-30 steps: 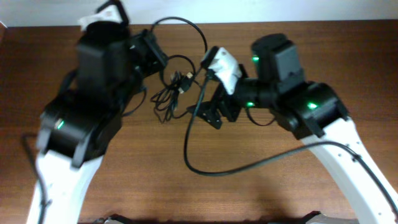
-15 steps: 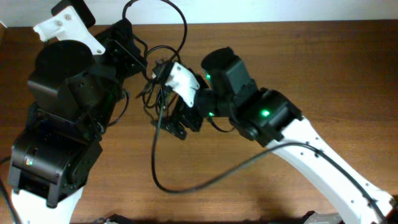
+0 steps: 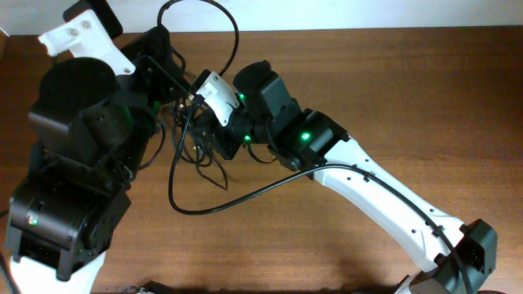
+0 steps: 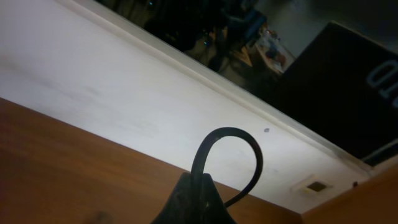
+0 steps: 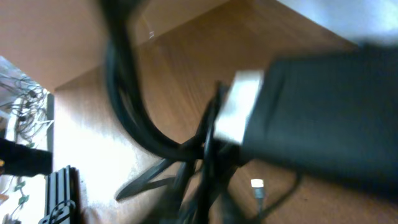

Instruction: Untangle cables

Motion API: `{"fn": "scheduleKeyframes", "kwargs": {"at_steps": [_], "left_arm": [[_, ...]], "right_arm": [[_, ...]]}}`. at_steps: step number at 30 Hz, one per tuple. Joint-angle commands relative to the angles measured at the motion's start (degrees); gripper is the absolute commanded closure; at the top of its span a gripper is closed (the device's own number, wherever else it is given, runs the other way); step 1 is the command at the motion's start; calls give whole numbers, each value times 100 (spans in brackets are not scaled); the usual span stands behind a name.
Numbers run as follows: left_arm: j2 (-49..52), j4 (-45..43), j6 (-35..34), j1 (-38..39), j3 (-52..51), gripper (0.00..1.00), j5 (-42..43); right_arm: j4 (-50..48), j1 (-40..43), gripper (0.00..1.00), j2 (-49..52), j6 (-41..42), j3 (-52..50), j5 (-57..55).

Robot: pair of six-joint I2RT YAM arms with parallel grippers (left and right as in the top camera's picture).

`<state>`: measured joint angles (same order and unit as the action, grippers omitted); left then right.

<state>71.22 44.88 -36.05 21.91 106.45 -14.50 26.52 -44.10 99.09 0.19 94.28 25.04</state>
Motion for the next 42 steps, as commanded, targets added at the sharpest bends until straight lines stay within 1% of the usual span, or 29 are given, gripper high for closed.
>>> {"fn": "scheduleKeyframes", "kwargs": {"at_steps": [1, 3, 5, 6, 7, 8, 9, 11, 14, 15, 16, 17, 18, 20, 24, 25, 28, 31, 34, 38, 39, 40, 42], "left_arm": [[-234, 188, 229, -20, 33, 100, -1185], [-516, 382, 234, -214, 33, 100, -2041], [-813, 494, 236, -417, 33, 100, -2402], [-1043, 570, 238, -592, 33, 100, -2612], [-1228, 625, 238, -745, 33, 100, -2712], [-1353, 651, 234, -835, 33, 100, -2640], [-1368, 643, 229, -837, 31, 100, -2293], [-1228, 643, 223, -837, 31, 100, -2061], [-706, 568, 225, -837, 31, 100, -1521], [-538, 496, 225, -835, 31, 100, -1362], [-391, 376, 227, -835, 31, 100, -1099], [-275, 205, 225, -835, 31, 100, -796], [-186, -39, 225, -835, 33, 100, -494], [-90, -728, 219, -831, 31, 100, 44], [-85, -1641, -208, -831, 33, 100, 168], [-83, -1856, -254, -831, 33, 100, 323], [-83, -2192, -516, -831, 33, 100, 435], [-85, -2485, -702, -802, 33, 100, 927], [-85, -2599, -699, -649, 46, 100, 918], [-85, -2638, -699, -629, 151, 100, 920], [-85, -2638, -699, -629, 173, 100, 920], [-85, -2618, -699, -629, 173, 100, 920], [-85, -2570, -691, -629, 173, 100, 918]], "right_arm": [[131, 363, 96, -269, 35, 17, -496], [584, 1259, 96, -667, 35, 17, -518], [1010, 2291, 96, -977, 33, 17, -516], [1279, 3174, 96, -1182, 33, 17, -393], [1379, 3733, 96, -1305, 33, 17, -199], [1405, 4168, 96, -1412, 35, 17, 199], [1419, 4496, 96, -1504, 101, 17, 1104], [1587, 4308, 96, -1506, 94, 15, 1174], [1934, 3239, 96, -1502, -79, -33, 815], [1943, 2767, 91, -1499, -76, -37, 634], [1915, 2332, 69, -1499, -76, -37, 452], [1884, 1930, 9, -1499, -76, -37, 116], [1853, 1574, 1, -1495, -76, -37, -310], [1801, 984, 1, -1384, -76, -37, -1274], [1762, 804, 0, -1051, -50, -37, -1399], [1759, 804, 1, -977, -52, -37, -1283], [1598, 796, 0, -785, -55, -37, -743], [1237, 566, 1, -520, -59, -37, -706], [940, 358, 1, -289, -76, -37, -702], [807, 140, 1, -63, -74, -37, -654], [752, -2, 11, 9, -76, -37, -660], [715, -87, 95, 68, -76, -37, -691], [719, -98, 96, 138, -76, -37, -791]]}}
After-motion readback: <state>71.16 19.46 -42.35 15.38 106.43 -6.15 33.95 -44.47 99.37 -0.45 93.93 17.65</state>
